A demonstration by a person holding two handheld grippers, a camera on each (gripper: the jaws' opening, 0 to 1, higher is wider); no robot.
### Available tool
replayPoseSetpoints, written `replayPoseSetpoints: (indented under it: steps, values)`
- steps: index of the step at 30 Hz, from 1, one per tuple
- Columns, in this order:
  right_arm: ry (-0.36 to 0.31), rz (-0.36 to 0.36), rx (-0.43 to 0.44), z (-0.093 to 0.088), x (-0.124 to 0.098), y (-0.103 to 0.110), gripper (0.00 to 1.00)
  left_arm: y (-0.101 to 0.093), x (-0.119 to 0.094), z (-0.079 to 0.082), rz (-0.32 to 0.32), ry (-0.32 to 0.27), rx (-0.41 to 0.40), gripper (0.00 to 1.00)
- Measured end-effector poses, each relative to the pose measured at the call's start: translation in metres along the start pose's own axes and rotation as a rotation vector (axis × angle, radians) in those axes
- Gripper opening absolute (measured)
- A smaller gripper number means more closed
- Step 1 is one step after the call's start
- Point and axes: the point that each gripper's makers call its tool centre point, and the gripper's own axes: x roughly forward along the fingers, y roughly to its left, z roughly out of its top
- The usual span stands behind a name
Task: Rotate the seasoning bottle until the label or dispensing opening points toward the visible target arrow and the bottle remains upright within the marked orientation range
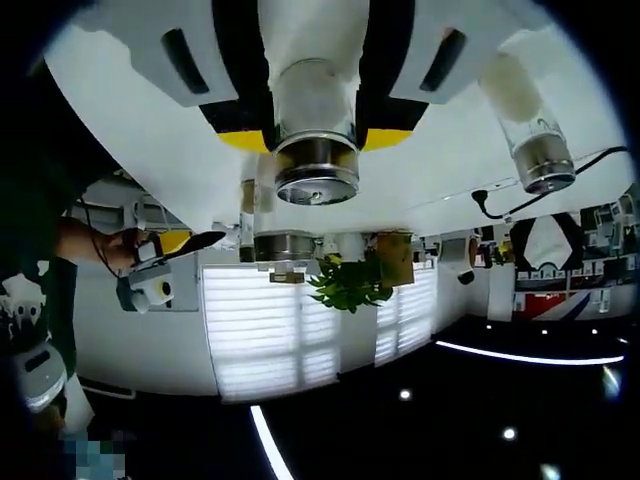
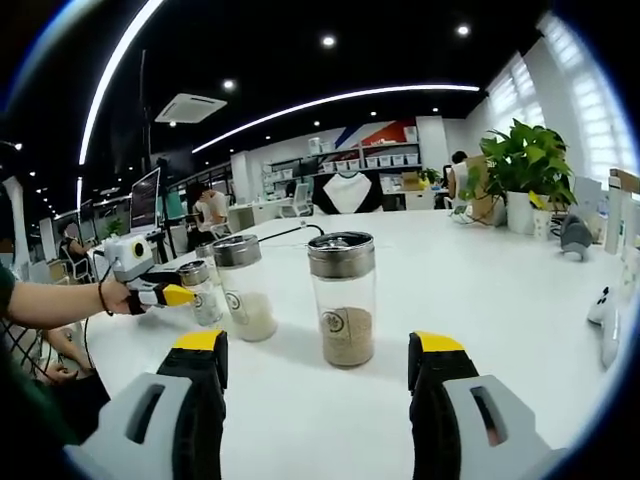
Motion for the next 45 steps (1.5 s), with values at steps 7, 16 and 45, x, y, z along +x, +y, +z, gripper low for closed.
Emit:
replayPoseSetpoints:
  steps: [7, 16, 45]
  values:
    - [-0.007, -0.028, 0.01, -0.001, -0.004, -0.01, 0.75, 0.0, 0.0, 0.0, -0.005, -0.001, 0.002, 0.34]
    - [-0.022, -0.058, 0.021, 0.001, -0.007, -0.015, 0.76, 0.0, -0.003, -0.008, 0.073, 0.019, -0.021, 0.49]
    - [-0.009, -0.038, 0.013, -0.004, -0.004, -0.006, 0.75, 0.005, -0.014, -0.01, 0.716, 0.021, -0.178, 0.56]
